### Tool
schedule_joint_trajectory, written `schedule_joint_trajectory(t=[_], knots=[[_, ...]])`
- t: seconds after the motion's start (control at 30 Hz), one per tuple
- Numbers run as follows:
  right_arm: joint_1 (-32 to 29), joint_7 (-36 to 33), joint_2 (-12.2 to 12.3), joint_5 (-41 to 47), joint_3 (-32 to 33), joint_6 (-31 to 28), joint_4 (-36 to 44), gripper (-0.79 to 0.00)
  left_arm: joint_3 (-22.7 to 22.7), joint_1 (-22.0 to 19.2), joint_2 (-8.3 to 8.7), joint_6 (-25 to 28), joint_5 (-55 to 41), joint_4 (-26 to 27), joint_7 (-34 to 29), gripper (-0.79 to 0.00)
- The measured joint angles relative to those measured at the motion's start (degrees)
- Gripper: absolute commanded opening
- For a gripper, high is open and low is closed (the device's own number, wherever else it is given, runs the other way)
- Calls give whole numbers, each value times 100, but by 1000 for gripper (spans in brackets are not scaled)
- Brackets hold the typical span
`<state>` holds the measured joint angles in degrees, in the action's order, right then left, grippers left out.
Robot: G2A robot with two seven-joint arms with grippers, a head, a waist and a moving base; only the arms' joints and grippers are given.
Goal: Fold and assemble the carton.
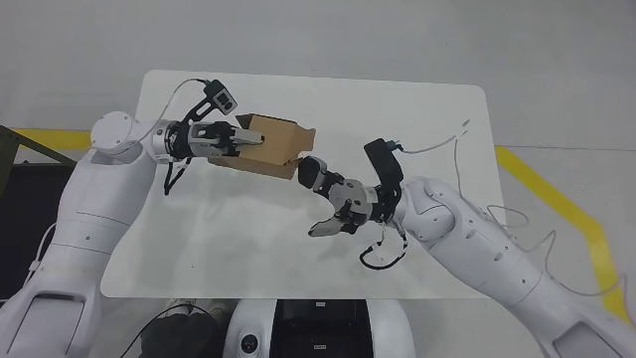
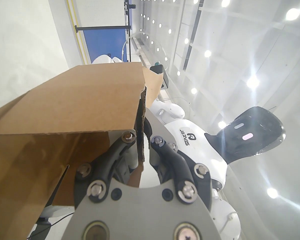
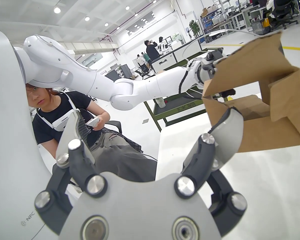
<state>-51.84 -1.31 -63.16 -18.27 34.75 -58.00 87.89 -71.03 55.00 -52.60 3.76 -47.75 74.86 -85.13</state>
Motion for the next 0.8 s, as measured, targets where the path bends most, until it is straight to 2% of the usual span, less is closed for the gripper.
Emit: schedule_joint_trajectory(t=[0.3, 0.5, 0.8], knots=[[127, -107, -77, 98, -225, 0, -61, 0, 147, 20, -35, -49, 107, 172, -100, -785], [135, -100, -76, 112, -226, 0, -54, 0, 40, -30, -32, -26, 49, -10, -93, -785], [-85, 18, 87, 34, 131, 0, 294, 0, -105, -78, 20, -32, 455, -387, -119, -785]])
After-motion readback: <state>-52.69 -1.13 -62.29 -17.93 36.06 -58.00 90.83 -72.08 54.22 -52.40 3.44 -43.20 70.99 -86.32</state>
